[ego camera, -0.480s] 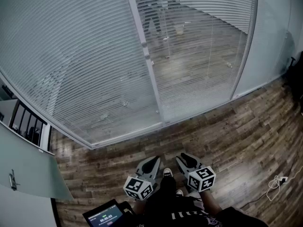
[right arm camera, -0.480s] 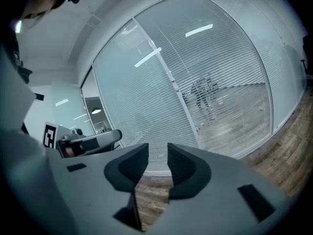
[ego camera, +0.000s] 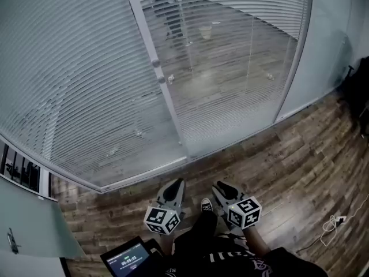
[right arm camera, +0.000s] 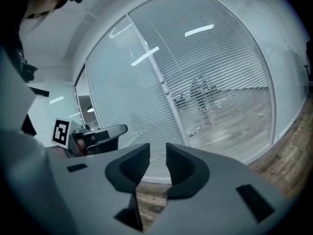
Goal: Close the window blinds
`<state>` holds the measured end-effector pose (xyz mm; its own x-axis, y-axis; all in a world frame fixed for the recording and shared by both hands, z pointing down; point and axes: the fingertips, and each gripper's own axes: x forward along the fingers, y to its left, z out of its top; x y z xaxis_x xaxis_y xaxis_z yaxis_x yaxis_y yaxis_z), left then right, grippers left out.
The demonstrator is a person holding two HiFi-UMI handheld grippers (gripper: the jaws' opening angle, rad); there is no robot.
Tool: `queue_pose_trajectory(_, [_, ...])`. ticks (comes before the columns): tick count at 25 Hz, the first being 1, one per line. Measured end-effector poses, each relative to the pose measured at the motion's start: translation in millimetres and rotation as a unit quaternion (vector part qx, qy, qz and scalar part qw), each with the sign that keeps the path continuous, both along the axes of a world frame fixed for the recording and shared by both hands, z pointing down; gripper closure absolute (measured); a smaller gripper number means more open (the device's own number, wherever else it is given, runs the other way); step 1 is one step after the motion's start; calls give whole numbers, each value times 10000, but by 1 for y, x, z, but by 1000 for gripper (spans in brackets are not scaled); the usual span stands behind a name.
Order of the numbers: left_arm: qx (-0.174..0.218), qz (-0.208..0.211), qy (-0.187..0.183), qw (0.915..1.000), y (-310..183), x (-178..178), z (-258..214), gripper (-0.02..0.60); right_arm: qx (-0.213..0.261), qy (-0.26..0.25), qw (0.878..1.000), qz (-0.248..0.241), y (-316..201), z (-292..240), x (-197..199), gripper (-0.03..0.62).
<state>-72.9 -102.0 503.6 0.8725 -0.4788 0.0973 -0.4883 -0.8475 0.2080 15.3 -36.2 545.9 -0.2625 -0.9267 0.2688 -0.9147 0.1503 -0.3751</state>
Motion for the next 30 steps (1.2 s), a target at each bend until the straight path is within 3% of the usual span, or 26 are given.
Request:
queue_pose_trajectory(7, [475, -415, -46, 9980, -132, 51, -19, 575, 262, 187, 9995, -72, -126, -18, 62, 522])
queue_pose_trajectory(10, [892, -733, -401, 9925, -180, 62, -27, 572, 361, 177, 9992, -47, -160, -24, 78, 525])
queue_pose_trajectory(14, [1218, -1024, -904, 9831, -250, 99, -59, 466, 250, 96, 9996, -124, -192, -41, 109, 526])
queue_pose_trajectory(17, [1379, -1274, -1079, 9763, -292, 124, -74, 462, 108, 48, 9995, -299, -212, -35, 129, 531])
queue_pose_trajectory(20, [1690, -1549, -1393, 9633, -329, 134, -79, 451, 66, 3, 9983, -582, -237, -28, 135, 540])
queue_pose_trajectory(25, [1852, -2112, -1721, 9442, -392, 156, -98, 451, 43, 94, 9909, -1344, -297, -36, 156, 545])
queue_pose_trajectory(28, [2085, -2326, -2261, 9226, -422, 173, -102, 451, 110, 133, 9847, -1733, -329, -47, 174, 545])
queue_pose_trajectory(30, [2392, -2359, -2820, 8987, -430, 185, -97, 417, 159, 159, 9812, -1918, -342, -50, 187, 545])
